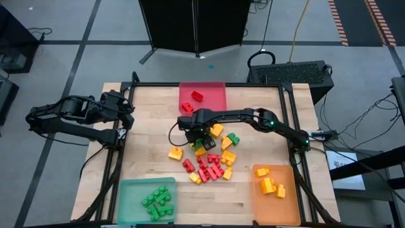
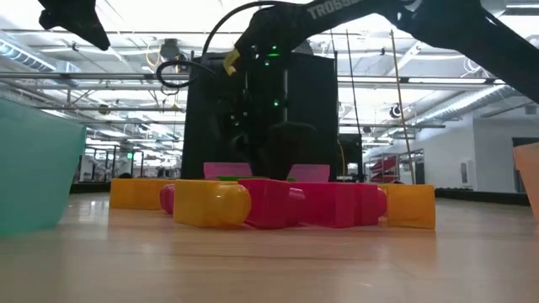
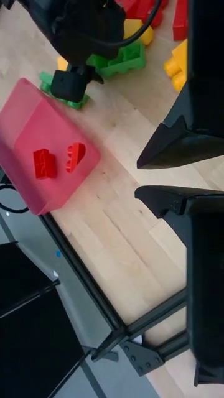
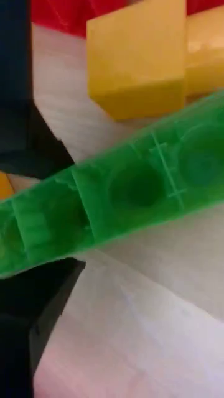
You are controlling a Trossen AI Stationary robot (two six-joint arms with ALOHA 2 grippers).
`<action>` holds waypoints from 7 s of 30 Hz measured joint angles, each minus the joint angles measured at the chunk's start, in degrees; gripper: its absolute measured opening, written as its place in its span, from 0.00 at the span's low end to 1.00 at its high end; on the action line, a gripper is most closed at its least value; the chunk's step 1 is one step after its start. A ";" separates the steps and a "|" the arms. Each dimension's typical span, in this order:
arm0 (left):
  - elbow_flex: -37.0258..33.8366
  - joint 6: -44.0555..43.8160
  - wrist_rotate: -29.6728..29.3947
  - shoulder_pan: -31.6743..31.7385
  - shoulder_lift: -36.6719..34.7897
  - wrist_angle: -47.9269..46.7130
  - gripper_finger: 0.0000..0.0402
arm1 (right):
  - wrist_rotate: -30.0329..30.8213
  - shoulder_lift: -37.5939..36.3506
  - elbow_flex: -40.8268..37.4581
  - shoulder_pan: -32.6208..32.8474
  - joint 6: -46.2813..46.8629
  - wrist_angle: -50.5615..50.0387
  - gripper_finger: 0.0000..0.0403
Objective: Sort blocks
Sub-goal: Put the green game piece into the green bin, then put the yellow game piece into the orange bin
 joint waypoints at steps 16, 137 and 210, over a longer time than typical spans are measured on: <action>0.00 0.00 -0.07 0.00 -0.15 -0.81 0.15 | -3.96 -8.13 0.09 1.70 10.51 5.99 0.28; 0.00 -1.14 -3.36 -0.02 -0.09 -0.79 0.15 | 9.92 -4.65 13.14 10.49 39.73 5.87 0.01; 0.00 0.50 -6.29 0.00 -0.15 -0.73 0.15 | 14.12 -57.30 -55.67 44.37 108.52 19.62 0.41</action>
